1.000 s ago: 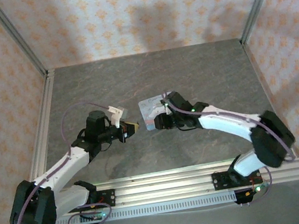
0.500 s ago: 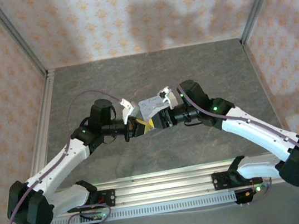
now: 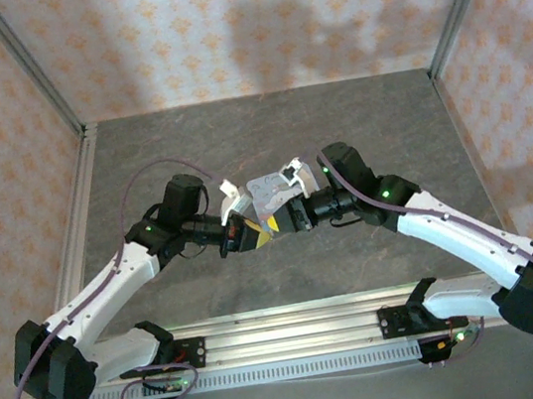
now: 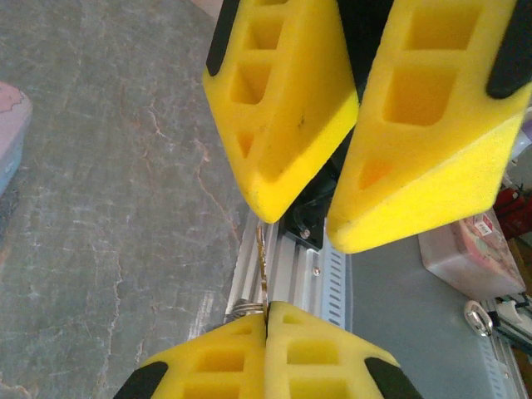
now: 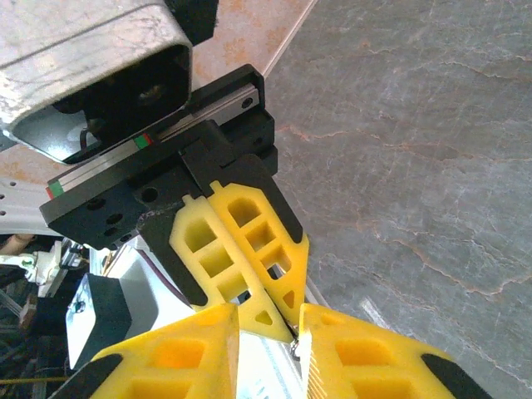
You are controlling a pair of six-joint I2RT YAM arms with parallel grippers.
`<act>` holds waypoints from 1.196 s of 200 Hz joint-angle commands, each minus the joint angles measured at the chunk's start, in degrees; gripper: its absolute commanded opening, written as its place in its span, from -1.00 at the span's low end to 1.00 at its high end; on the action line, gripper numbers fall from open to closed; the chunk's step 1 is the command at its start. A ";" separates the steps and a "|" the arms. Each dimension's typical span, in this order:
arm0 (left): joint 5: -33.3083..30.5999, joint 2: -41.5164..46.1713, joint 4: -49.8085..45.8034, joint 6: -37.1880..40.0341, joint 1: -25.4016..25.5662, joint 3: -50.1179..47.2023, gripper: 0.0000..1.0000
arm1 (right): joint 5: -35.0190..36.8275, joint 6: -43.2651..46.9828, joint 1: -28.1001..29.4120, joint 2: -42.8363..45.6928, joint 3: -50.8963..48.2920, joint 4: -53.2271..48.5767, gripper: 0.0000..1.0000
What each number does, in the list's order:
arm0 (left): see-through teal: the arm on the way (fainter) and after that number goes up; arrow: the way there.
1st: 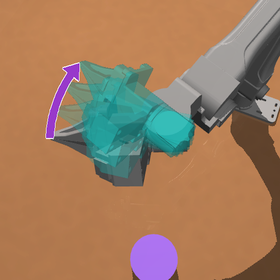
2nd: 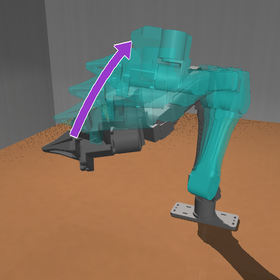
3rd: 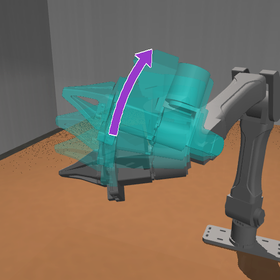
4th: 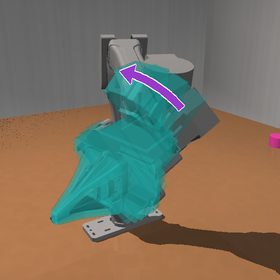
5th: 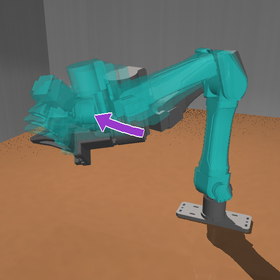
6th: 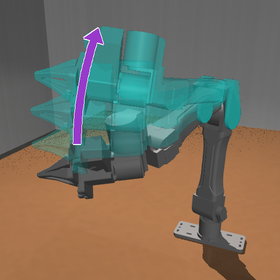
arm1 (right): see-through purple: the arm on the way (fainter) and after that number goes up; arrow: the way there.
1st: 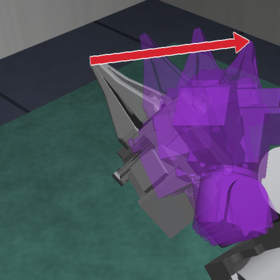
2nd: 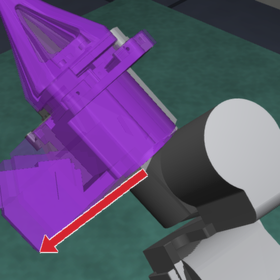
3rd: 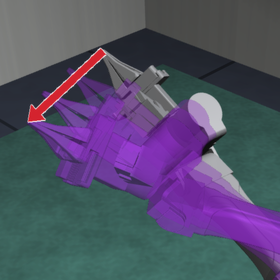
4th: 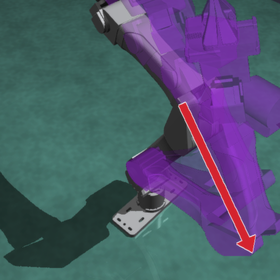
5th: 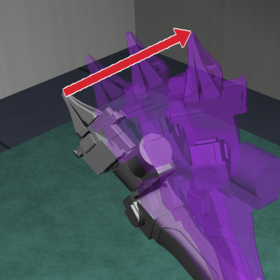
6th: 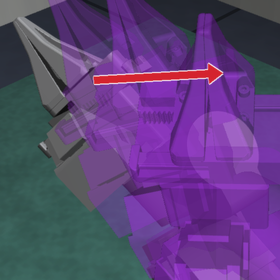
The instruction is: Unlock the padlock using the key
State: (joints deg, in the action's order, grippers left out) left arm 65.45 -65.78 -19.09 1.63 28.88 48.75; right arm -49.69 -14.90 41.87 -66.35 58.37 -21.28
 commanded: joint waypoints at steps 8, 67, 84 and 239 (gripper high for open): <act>2.21 -0.23 -1.59 1.36 0.47 2.36 -1.00 | -1.90 0.77 0.32 0.47 -0.45 0.96 -0.33; 3.19 0.21 -1.65 1.36 0.47 2.47 -1.00 | -0.71 1.98 0.32 -0.69 -0.36 -0.60 -0.15; 3.14 0.47 -1.65 1.23 0.47 2.59 -1.00 | -1.52 1.90 0.32 -1.19 -0.38 -0.39 -0.15; -1.30 1.49 2.76 -3.12 -0.35 1.46 -1.00 | 2.34 0.40 0.23 -0.12 -2.40 2.91 -1.00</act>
State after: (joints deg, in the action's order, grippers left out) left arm 66.15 -66.02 -21.28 1.41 28.88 50.74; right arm -52.56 -13.91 41.87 -69.01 57.67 -20.97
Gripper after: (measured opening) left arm 0.048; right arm 0.060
